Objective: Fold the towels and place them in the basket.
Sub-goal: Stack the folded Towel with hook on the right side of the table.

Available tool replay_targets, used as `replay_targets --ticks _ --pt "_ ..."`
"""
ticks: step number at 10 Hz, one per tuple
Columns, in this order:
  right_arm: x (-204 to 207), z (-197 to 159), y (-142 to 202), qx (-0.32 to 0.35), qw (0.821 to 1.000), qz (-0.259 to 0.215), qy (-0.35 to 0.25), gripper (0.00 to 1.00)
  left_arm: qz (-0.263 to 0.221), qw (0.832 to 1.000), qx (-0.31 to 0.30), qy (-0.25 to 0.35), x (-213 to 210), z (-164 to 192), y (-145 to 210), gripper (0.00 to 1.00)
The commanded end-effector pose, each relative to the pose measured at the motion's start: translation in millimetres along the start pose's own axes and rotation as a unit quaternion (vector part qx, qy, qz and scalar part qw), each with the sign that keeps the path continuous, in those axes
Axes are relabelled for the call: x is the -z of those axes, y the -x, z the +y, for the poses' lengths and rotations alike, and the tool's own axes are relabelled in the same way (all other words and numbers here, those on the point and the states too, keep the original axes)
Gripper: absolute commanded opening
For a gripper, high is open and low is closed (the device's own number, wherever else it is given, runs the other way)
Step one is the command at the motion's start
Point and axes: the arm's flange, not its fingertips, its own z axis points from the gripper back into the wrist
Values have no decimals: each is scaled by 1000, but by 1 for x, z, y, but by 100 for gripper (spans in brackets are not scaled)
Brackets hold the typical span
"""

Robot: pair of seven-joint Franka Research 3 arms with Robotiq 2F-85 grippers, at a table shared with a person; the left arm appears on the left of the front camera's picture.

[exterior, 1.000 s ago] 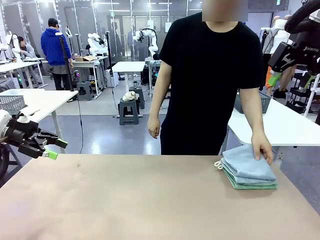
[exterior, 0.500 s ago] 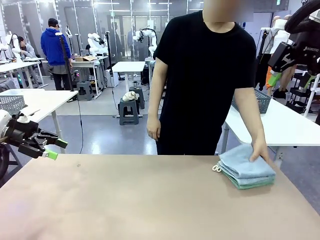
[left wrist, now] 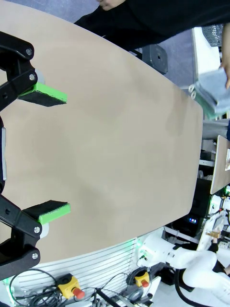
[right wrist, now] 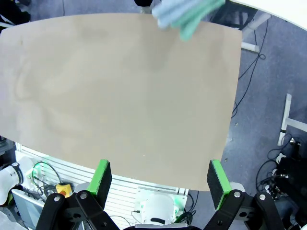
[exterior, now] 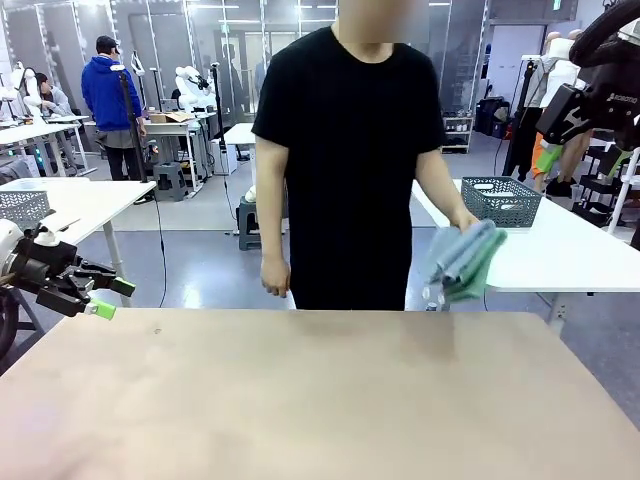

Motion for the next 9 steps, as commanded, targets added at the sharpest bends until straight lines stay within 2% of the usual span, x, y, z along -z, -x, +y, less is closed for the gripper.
replay_targets --ticks 1,9 --pt "-1 -1 -2 1 1000 -1 1 100 1 1000 1 -2 -1 -3 -1 100" --pt "-1 -1 -2 1 1000 -1 1 100 1 1000 1 -2 -1 -3 -1 100"
